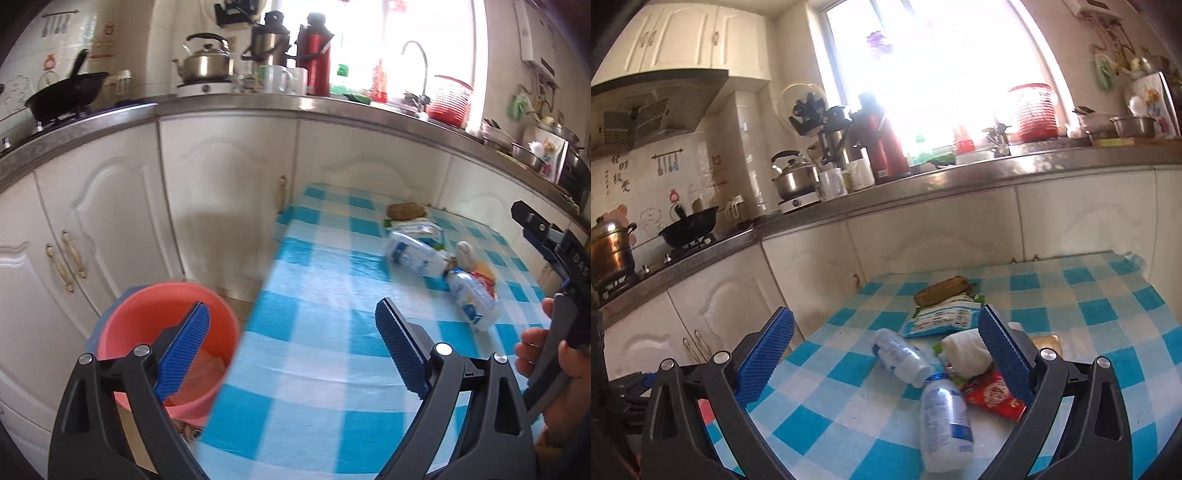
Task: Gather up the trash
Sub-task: 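Move both open grippers back over the table, then grasp the brown potato with left gripper while right gripper grasps the white cloth bundle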
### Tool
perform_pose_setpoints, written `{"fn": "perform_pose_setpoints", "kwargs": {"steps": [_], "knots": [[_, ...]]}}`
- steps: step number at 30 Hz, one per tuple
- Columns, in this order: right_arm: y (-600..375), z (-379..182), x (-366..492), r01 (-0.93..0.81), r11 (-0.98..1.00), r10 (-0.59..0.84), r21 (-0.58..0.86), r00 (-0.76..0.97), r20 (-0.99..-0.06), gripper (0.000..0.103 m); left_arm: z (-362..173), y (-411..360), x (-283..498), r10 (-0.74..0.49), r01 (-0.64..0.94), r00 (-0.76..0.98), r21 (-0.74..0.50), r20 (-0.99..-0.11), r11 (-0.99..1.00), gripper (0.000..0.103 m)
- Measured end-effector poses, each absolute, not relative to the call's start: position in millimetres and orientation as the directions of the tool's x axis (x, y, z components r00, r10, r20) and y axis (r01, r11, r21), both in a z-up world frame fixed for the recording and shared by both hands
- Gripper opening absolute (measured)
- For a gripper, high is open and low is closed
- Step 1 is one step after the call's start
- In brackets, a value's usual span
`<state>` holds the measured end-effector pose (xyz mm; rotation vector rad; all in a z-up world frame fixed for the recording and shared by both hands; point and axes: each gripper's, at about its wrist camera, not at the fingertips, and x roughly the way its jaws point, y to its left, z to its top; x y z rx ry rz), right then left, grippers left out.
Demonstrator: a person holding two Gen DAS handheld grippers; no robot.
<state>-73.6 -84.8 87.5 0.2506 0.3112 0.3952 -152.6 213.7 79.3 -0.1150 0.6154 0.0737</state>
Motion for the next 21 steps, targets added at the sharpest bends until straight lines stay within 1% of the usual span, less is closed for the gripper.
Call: {"fn": "perform_pose_setpoints", "kwargs": {"steps": [3,7,8,10,13,16,19,21], "knots": [[-125,79,-57,-0.268,0.877,0.391,0.398,0.88,-0.269,0.098,88,196,-135,-0.017,-0.063,0.797,-0.111,-0.604,0.992,0.092],[-174,64,-32,-0.208,0.818,0.417,0.537,0.857,-0.303,0.098,105,172,-98,-0.143,0.031,0.775,-0.189,-0.616,0.982,0.092],[-185,58,-27,-0.19,0.796,0.428,0.575,0.848,-0.312,0.098,111,165,-82,-0.195,0.071,0.759,-0.22,-0.621,0.973,0.092],[-207,46,-13,-0.157,0.727,0.478,0.669,0.815,-0.328,0.098,120,149,-52,-0.24,0.115,0.745,-0.234,-0.623,0.965,0.092],[-227,33,0,-0.134,0.625,0.546,0.769,0.779,-0.308,0.098,124,121,1,-0.334,0.239,0.688,-0.234,-0.644,0.942,0.092],[-238,31,6,-0.14,0.59,0.571,0.795,0.768,-0.288,0.098,113,95,60,-0.37,0.317,0.61,-0.213,-0.7,0.924,0.092],[-238,34,8,-0.166,0.591,0.589,0.789,0.757,-0.282,0.098,98,76,113,-0.373,0.353,0.547,-0.197,-0.749,0.914,0.092],[-234,36,11,-0.176,0.601,0.603,0.78,0.74,-0.298,0.098,88,66,138,-0.36,0.371,0.531,-0.172,-0.767,0.913,0.092]]}}
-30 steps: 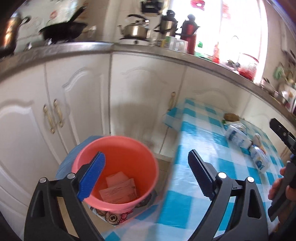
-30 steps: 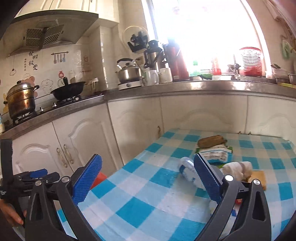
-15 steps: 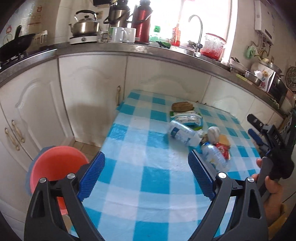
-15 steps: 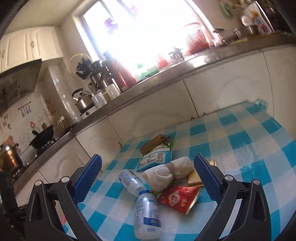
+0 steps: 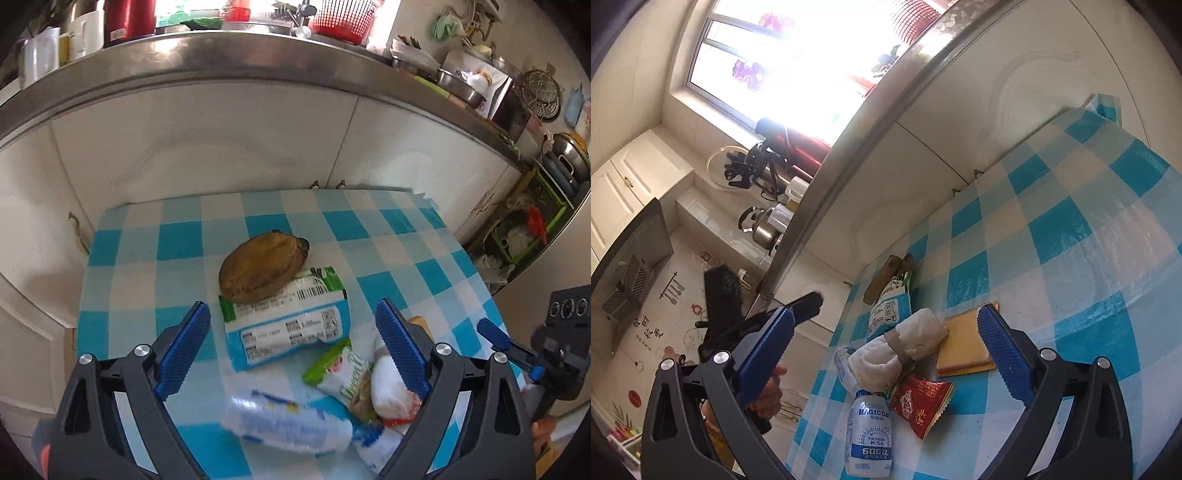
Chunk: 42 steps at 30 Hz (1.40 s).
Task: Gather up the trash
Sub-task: 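Grasp the brown potato with left gripper while right gripper grasps the white cloth bundle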
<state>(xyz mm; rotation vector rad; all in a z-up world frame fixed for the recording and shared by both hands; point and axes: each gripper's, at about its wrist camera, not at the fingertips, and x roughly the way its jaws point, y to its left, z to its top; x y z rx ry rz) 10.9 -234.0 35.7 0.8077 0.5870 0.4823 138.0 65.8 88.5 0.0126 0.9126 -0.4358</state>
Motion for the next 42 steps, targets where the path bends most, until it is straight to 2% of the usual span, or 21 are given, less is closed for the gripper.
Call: {"fn": "perform_pose_setpoints", "kwargs": {"steps": [7,16,21,30,42], "knots": [[-203,36,18,-0.226,0.672,0.629,0.706,0.676,-0.383,0.098,58,46,191,-0.327,0.418,0.471,-0.119,-0.819,0.901,0.092],[-184,31,21,-0.229,0.727,0.61,0.647,0.648,-0.456,0.098,30,44,225,-0.274,0.381,0.438,-0.099,-0.856,0.919,0.091],[-184,25,23,-0.21,0.728,0.608,0.653,0.639,-0.471,0.098,26,45,229,-0.316,0.392,0.411,-0.147,-0.855,0.908,0.076],[-187,25,24,-0.199,0.733,0.597,0.65,0.647,-0.474,0.098,26,46,211,-0.31,0.359,0.424,-0.156,-0.851,0.92,0.072],[-187,24,23,-0.195,0.756,0.575,0.624,0.652,-0.494,0.098,21,47,127,-0.337,0.348,0.42,-0.193,-0.843,0.917,0.072]]}}
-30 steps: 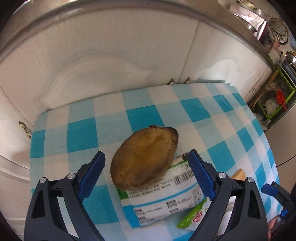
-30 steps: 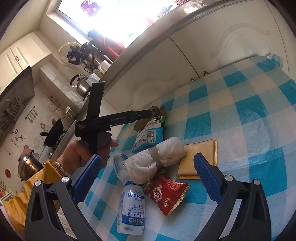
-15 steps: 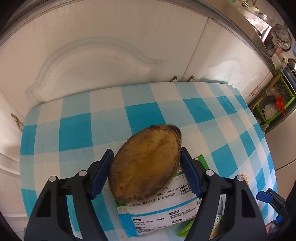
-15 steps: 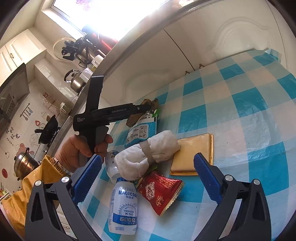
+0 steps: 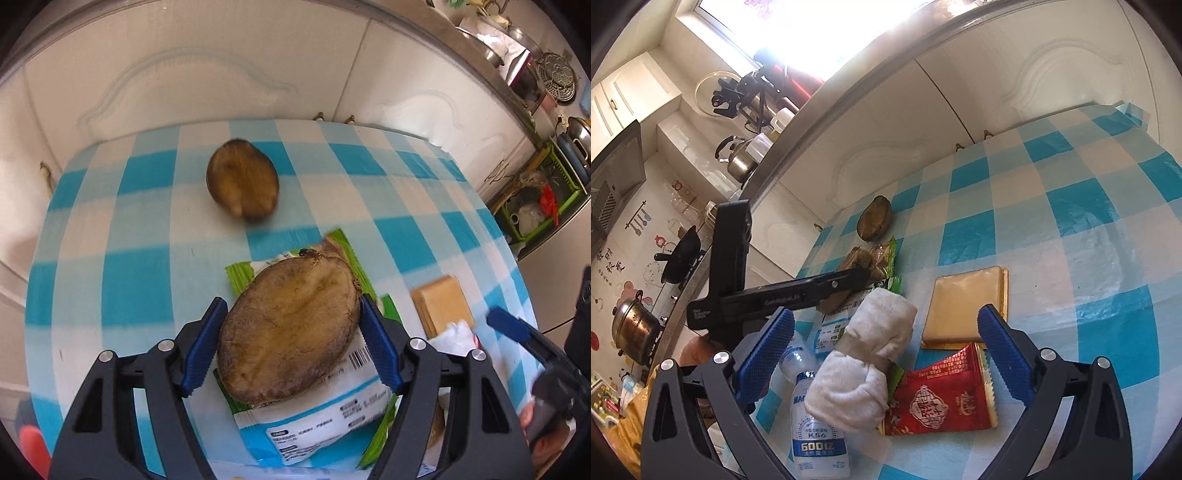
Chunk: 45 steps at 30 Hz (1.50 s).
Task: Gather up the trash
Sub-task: 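Grasp the brown potato with left gripper while right gripper grasps the white cloth bundle, then carry potato and cloth bundle to the red bucket and open both grippers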
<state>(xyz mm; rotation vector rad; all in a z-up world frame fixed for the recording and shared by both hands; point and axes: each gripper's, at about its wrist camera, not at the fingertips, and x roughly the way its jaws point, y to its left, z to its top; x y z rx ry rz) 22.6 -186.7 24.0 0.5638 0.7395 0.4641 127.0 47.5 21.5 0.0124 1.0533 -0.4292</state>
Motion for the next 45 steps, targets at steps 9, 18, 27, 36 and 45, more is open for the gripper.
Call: {"fn": "perform_pose_setpoints", "kwargs": {"steps": [9,18,27,36,45], "knots": [[-171,27,16,-0.245,0.783,0.576,0.571,0.631,-0.519,0.097,35,68,90,-0.357,0.247,0.517,-0.264,-0.778,0.932,0.072],[-141,19,12,-0.259,0.855,0.508,0.45,0.599,-0.619,0.06,58,104,65,-0.356,0.163,0.601,-0.327,-0.715,0.931,0.072],[-137,17,11,-0.257,0.874,0.479,0.413,0.601,-0.64,0.06,77,149,19,-0.316,0.086,0.671,-0.353,-0.671,0.932,0.072],[-134,19,8,-0.242,0.9,0.432,0.363,0.619,-0.657,0.043,74,198,-39,-0.204,-0.007,0.692,-0.289,-0.692,0.957,0.072],[-151,20,7,-0.193,0.875,0.451,0.443,0.658,-0.603,0.038,53,243,-78,-0.165,-0.077,0.678,-0.293,-0.716,0.953,0.072]]}}
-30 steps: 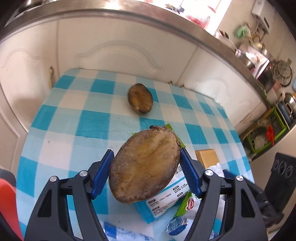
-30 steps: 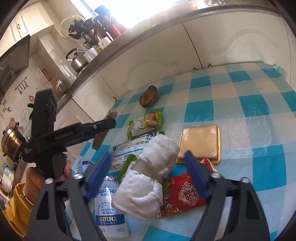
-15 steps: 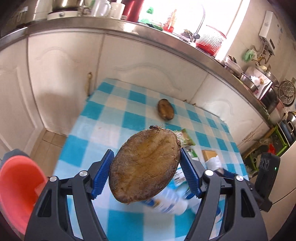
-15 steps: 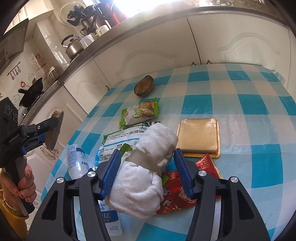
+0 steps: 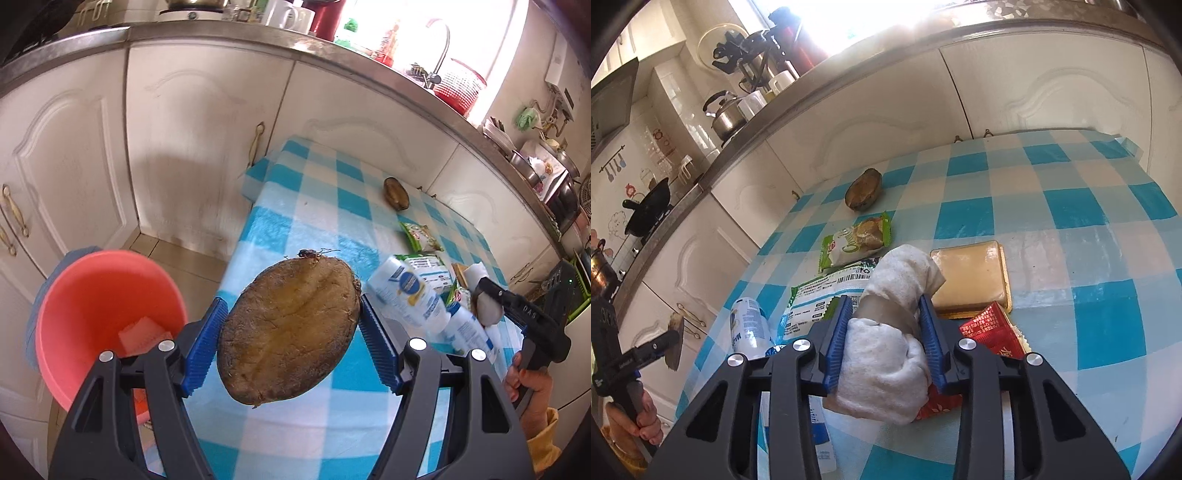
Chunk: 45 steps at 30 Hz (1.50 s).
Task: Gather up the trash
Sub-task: 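Carry potato and cloth bundle to the red bucket and open both grippers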
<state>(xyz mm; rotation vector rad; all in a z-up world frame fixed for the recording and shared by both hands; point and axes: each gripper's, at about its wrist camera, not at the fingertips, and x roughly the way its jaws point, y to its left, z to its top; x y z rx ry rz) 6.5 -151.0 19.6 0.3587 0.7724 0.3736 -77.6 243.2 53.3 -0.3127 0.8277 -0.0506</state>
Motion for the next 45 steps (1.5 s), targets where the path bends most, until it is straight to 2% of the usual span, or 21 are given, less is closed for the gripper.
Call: {"fn": "perform_pose_setpoints", "kwargs": {"steps": [4,19,30,38,45], "knots": [[-158,24,5,-0.186,0.837,0.492,0.515,0.666,-0.56,0.038,46,258,-88,-0.155,-0.096,0.675,-0.294,-0.721,0.951,0.072],[-142,63,-7,-0.213,0.826,0.506,0.522,0.687,-0.521,0.038,31,299,-113,-0.095,-0.177,0.687,-0.293,-0.721,0.939,0.072],[-88,93,-22,-0.335,0.749,0.635,0.571,0.609,-0.476,0.038,17,337,-128,-0.029,-0.285,0.685,-0.303,-0.728,0.909,0.072],[-14,97,-30,-0.443,0.707,0.705,0.551,0.495,-0.508,0.038,0,367,-138,0.02,-0.37,0.657,-0.298,-0.754,0.88,0.072],[61,97,-39,-0.549,0.657,0.746,0.516,0.376,-0.549,0.038,-17,393,-149,0.015,-0.423,0.632,-0.329,-0.775,0.844,0.072]]}}
